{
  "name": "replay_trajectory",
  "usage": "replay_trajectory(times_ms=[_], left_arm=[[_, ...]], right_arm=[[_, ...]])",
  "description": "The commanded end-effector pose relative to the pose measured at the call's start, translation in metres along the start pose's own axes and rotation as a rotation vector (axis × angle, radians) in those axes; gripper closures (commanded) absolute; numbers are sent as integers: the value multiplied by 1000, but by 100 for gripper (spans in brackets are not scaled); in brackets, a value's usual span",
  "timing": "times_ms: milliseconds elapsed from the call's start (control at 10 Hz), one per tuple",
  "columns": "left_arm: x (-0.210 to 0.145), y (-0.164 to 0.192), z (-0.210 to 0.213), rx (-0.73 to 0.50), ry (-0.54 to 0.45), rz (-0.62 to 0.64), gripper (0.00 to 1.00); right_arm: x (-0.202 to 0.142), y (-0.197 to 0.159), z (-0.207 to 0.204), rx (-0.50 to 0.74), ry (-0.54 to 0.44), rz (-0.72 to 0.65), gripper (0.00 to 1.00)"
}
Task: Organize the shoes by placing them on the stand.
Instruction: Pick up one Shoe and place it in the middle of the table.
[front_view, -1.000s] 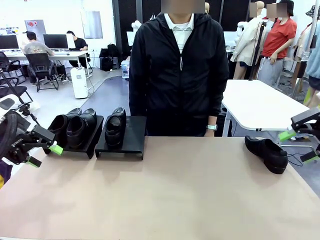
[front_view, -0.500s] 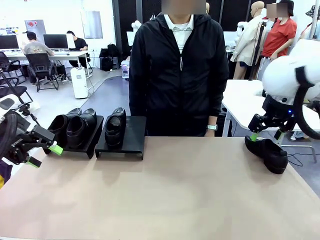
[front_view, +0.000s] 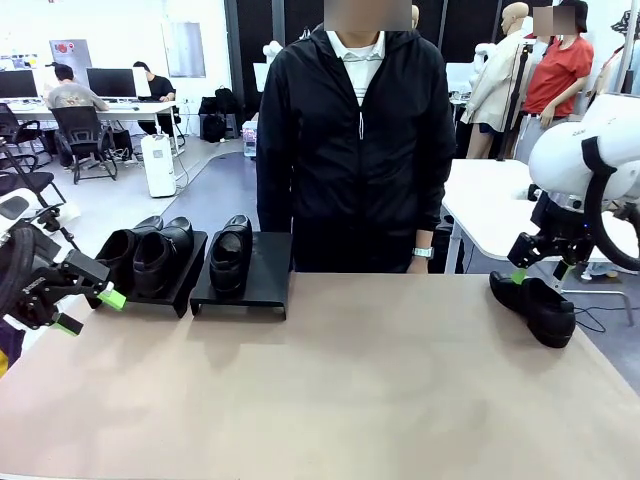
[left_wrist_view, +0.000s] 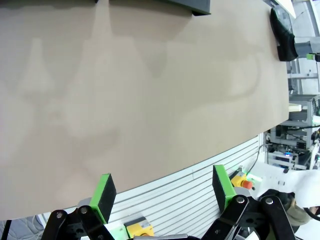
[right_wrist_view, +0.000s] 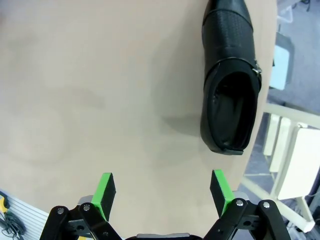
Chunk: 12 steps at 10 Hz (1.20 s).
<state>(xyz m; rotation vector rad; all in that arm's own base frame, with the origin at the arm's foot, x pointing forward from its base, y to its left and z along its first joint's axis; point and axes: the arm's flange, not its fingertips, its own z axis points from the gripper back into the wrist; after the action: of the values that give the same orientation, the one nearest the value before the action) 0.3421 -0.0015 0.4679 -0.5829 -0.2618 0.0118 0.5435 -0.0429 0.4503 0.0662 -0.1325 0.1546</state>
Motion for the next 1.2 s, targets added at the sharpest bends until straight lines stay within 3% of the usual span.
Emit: replay_trajectory(times_ms=[0,500,800,1100], left_arm=[[-3,3,2,4,4,-4,0],[-3,3,2,4,4,-4,0],[-3,3,2,4,4,-4,0],[-3,3,2,4,4,-4,0]], right_arm=[[-1,-1,-6,-53,24,22,0],[67,-44,-48,11,7,9,0],[86,-60,-73,77,42,-21,0],[89,-65,-89,60,66,-39,0]])
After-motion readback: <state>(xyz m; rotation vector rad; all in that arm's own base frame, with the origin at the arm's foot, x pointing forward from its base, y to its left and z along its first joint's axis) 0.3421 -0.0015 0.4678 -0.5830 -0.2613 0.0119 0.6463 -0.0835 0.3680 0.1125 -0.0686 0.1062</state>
